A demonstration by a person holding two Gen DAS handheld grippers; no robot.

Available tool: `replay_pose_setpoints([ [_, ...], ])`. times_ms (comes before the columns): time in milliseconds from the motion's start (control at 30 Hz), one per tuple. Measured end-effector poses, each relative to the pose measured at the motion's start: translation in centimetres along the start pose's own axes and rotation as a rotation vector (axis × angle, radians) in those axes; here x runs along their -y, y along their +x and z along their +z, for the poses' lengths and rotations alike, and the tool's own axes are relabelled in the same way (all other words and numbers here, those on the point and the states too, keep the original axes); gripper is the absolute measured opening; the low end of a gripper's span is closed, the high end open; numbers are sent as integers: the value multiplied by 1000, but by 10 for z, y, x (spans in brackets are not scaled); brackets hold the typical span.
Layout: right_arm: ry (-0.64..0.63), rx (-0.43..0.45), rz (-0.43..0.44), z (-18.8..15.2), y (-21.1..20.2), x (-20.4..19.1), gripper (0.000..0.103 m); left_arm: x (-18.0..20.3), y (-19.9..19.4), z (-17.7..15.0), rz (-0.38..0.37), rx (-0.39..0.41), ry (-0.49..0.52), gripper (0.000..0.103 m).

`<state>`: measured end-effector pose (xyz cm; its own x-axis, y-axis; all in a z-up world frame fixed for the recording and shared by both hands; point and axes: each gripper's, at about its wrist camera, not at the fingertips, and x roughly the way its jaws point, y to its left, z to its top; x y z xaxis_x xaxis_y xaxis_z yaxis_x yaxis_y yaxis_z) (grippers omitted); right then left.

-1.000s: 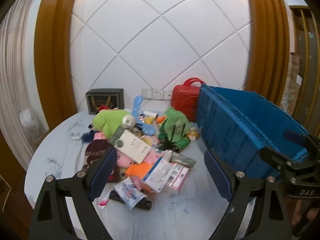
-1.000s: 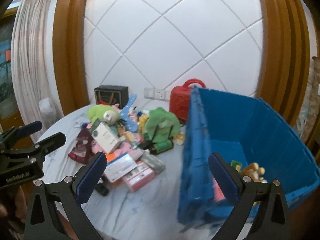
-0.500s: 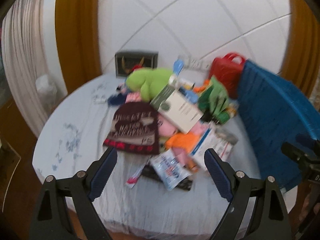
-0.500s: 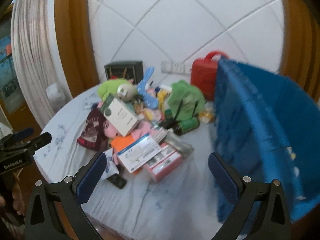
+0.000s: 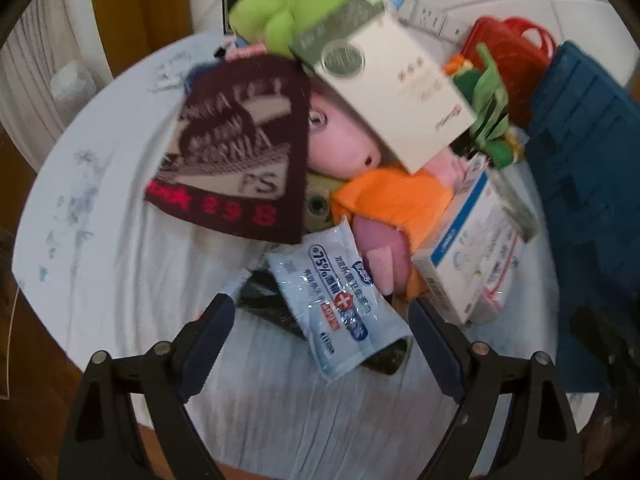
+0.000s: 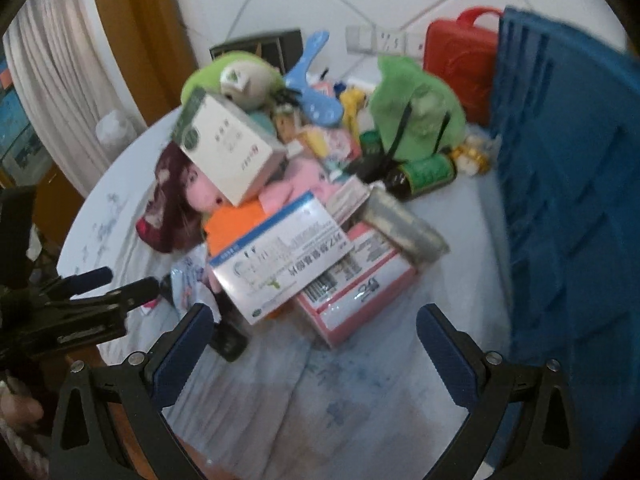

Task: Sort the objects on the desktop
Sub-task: 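Grasp the alcohol wipes pack with the left tool while the right grasps the black roll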

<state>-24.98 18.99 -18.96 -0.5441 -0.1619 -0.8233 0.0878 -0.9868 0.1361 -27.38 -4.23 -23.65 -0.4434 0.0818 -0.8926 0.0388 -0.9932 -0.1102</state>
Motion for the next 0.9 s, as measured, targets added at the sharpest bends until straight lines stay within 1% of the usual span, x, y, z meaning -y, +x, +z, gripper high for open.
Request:
replay_pose_setpoints([
  [67,-1,-25,23,-3,15,4,103,5,17,-1,-2,-21,1,89],
  [133,-4,-45,24,-7,25,3,103,8,33,-3,-3,-55,8,89],
  [167,-4,-60,32,-10,30,2,103,7,41,-7,-4,-73,14,83],
  [200,-4,-81,41,-14,38,0,103,5,46,-11,-11,-79,15,69],
  [233,-7,-97,46,-16,43,-3,103,0,48,-15,-27,-83,11,64],
  [300,-22,-125,60,-22,54,-12,103,-12,47,-21,-62,-69,1,59],
  [367,-42,-143,78,-27,62,-24,101,-20,42,-24,-57,-53,21,57],
  [433,-64,-160,106,-34,71,-41,95,-29,37,-27,-46,-39,50,55],
  [500,-82,-181,132,-40,83,-60,84,-39,31,-31,-27,-24,73,55],
  [600,-114,-200,129,-46,97,-85,82,-57,25,-40,20,-14,103,55],
  [700,-143,-182,88,-46,107,-104,82,-80,29,-47,66,-32,104,55],
  [800,-157,-170,72,-40,116,-113,82,-100,34,-56,64,-70,89,55],
  [900,-175,-193,53,-38,132,-121,82,-102,37,-58,50,-89,89,55],
])
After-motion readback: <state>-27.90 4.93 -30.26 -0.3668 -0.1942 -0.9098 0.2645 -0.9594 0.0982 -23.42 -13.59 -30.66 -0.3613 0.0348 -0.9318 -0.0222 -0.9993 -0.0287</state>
